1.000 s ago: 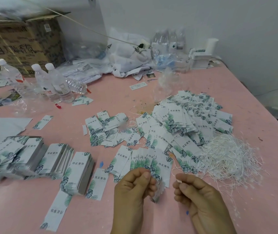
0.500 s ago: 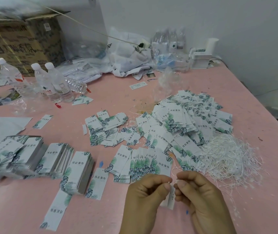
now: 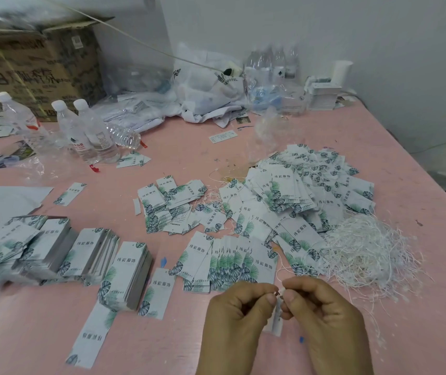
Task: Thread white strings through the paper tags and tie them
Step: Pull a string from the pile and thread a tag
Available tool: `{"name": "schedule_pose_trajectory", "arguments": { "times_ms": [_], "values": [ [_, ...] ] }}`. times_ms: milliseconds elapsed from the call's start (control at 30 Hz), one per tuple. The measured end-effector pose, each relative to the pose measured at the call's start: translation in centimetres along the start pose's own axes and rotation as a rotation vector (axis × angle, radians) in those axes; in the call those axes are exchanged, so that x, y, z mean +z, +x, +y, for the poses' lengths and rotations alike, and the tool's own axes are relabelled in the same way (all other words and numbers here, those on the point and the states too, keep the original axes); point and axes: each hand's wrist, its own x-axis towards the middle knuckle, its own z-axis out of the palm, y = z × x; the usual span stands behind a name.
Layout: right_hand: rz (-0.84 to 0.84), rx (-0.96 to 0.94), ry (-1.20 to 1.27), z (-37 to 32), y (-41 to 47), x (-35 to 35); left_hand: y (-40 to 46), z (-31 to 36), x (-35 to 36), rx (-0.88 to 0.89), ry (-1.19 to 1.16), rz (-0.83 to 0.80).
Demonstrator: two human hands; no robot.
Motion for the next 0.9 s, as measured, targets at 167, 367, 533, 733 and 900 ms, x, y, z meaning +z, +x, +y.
{"name": "schedule_pose_trajectory", "arguments": {
  "times_ms": [167,367,533,733,900],
  "values": [
    [0.02,-0.05,-0.027,0.11,-0.17,0.2,-0.01,0.11,0.02,0.028,0.104,0.002],
    [0.019,-0.103,-0.082,0.49,-0.29,0.1,-0.16,0.47,0.04,0.007,0.111,0.003],
    [0.027,-0.219,-0.272,0.6,-0.27,0.16,-0.21,0.35,-0.06,-0.005,0.199,0.004],
    [-0.021,-0.271,-0.377,0.4,0.02,0.0,-0.12,0.33,-0.26,-0.032,0.264,-0.008],
    [-0.024,-0.241,-0.375,0.59,-0.02,-0.03,-0.24,0.45,-0.22,-0.05,0.248,-0.006]
  ]
}}
